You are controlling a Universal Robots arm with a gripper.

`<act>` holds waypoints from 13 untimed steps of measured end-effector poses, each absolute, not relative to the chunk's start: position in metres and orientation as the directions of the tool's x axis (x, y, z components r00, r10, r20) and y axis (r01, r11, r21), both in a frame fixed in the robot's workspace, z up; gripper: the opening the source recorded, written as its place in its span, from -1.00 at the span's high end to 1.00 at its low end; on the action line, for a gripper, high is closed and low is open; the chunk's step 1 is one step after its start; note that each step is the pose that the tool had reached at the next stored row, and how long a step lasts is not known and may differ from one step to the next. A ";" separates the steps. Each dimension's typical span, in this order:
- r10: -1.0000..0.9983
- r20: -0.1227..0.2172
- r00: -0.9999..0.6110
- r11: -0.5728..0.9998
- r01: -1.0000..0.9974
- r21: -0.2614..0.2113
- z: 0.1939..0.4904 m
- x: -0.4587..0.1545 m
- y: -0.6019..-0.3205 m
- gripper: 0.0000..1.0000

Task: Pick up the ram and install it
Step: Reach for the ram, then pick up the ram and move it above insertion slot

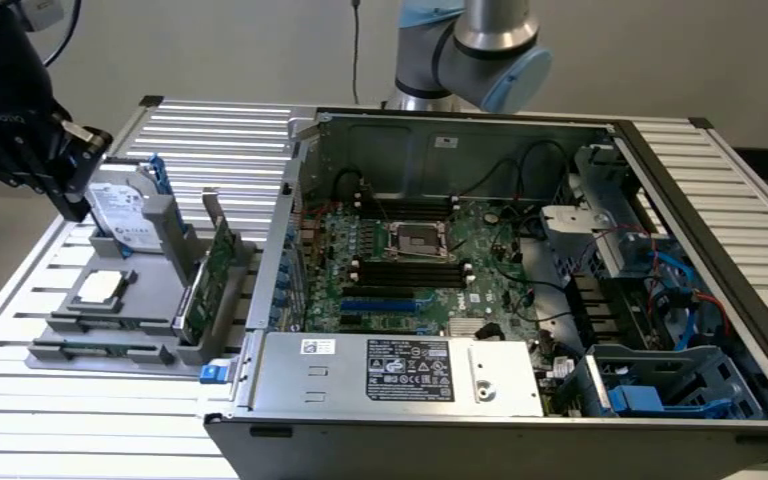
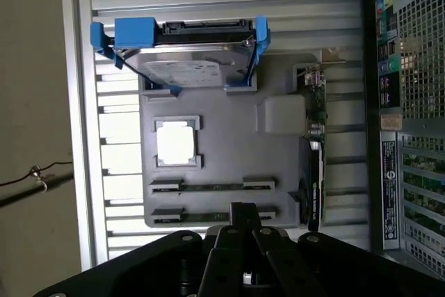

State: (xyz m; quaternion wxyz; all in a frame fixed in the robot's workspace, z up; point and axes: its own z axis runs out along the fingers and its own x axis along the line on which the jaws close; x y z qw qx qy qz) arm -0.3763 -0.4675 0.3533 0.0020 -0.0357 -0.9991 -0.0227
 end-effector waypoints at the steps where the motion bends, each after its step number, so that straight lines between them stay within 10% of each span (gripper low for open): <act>1: 0.071 0.006 -0.997 0.996 0.071 0.045 0.352 -0.379 -0.468 0.79; 13: 0.071 0.006 -0.997 0.996 0.071 0.045 0.351 -0.385 -0.469 0.79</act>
